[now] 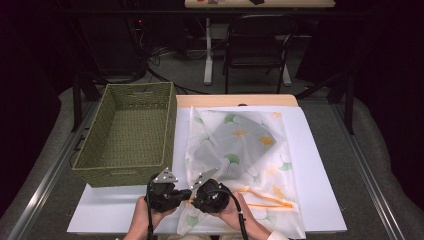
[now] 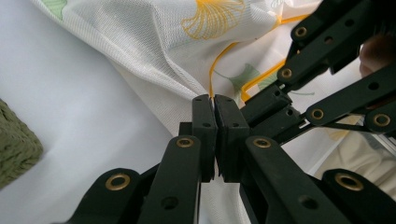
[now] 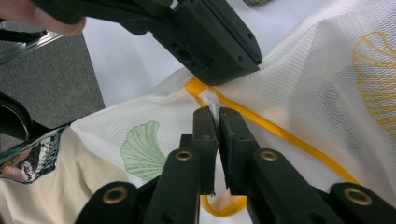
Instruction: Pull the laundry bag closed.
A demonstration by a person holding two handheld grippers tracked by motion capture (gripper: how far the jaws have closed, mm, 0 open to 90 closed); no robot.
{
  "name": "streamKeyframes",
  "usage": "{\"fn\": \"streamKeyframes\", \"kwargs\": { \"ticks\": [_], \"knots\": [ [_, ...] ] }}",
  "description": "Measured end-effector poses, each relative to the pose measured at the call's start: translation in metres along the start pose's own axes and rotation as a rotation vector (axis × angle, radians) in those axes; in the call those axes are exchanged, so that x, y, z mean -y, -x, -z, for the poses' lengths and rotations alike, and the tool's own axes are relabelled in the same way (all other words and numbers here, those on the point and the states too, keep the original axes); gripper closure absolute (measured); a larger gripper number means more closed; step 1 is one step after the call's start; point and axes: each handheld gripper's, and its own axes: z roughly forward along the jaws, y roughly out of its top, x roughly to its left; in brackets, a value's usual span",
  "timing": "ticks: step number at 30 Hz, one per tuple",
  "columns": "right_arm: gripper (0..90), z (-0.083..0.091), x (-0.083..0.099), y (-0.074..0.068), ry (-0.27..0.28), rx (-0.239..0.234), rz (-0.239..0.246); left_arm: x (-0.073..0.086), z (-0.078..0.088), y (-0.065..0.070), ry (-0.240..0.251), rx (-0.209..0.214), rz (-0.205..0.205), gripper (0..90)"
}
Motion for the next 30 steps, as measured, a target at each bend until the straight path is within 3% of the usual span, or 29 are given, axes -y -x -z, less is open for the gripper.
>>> {"fn": "streamKeyframes", "kwargs": {
  "ticks": [6, 10, 12, 22, 25, 28, 30],
  "knots": [
    [86.6, 0.0013, -0.0005, -0.0018, -0.019, 0.013, 0.018, -0.0021, -0.0012, 0.0057, -0.013, -0.04, -0.065, 87.7],
    [87.8, 0.0022, -0.0011, -0.002, -0.018, 0.017, 0.034, -0.0019, -0.0008, 0.007, -0.008, -0.034, -0.055, 87.8],
    [88.3, 0.0029, -0.0013, -0.0021, -0.021, 0.02, 0.034, -0.0025, 0.0003, 0.0071, -0.011, -0.04, -0.075, 88.2],
    [89.3, 0.0061, -0.0006, 0.0016, -0.014, 0.026, 0.024, -0.0047, 0.0036, 0.0098, 0.002, -0.04, -0.087, 89.0],
    [89.3, 0.007, -0.0003, 0.0017, -0.012, 0.03, 0.021, -0.0043, 0.0029, 0.0091, 0.004, -0.036, -0.07, 88.3],
    [89.3, 0.0083, -0.0004, 0.001, -0.004, 0.03, 0.024, -0.0029, 0.0043, 0.0056, 0.013, -0.02, -0.04, 82.3],
    [89.3, 0.0089, -0.0005, -0.0006, -0.003, 0.036, 0.022, -0.0009, 0.0048, 0.002, 0.011, 0.018, -0.009, 77.4]
  ]
}}
